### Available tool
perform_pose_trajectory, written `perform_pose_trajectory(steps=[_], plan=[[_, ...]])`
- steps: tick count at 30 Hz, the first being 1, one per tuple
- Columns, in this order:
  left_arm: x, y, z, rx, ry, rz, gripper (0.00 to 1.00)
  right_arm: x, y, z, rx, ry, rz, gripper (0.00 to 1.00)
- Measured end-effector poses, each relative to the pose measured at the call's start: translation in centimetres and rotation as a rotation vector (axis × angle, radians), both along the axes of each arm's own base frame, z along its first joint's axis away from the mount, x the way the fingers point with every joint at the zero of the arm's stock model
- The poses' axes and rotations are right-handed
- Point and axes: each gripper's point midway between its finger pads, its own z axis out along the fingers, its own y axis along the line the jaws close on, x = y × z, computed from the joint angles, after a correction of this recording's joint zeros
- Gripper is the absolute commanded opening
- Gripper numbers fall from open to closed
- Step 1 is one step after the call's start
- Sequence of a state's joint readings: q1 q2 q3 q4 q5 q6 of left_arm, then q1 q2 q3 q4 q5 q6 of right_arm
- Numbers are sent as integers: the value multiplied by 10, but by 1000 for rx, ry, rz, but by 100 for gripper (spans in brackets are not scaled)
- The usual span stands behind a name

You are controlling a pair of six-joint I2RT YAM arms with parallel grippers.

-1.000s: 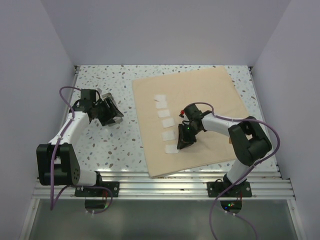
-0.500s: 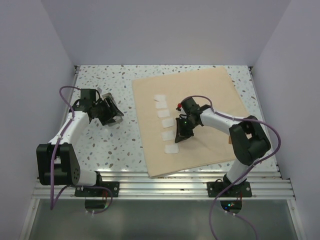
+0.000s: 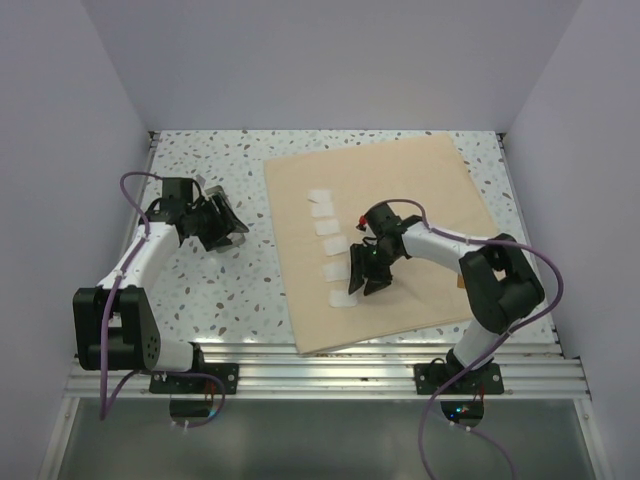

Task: Prepare the surgical pack

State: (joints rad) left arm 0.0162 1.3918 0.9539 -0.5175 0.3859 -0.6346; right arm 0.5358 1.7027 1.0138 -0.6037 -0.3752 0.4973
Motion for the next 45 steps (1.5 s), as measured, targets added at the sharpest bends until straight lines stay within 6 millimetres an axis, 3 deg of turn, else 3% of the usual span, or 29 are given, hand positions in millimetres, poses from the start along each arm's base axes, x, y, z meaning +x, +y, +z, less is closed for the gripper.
perform_pose_trajectory(steps=[4,12,26,35,41,45], plan=[[0,0,0,-1,2,-1,63,-16,-7,-14,-16,46,-10,47],[0,-1,-6,-4,20,-2,63,-12,-4,-16,1,35,-20,30],[-1,-2,-6,3,19,-11,62,-7,0,-8,4,13,-21,38],[-9,-32,-6,57,8,-112,62,-4,6,-6,20,4,-25,38],[-22,-66,-8,56,10,-203,62,-5,12,-14,22,17,-23,36],[-37,-89,-27,46,58,-259,62,-6,15,-15,31,17,-25,36]])
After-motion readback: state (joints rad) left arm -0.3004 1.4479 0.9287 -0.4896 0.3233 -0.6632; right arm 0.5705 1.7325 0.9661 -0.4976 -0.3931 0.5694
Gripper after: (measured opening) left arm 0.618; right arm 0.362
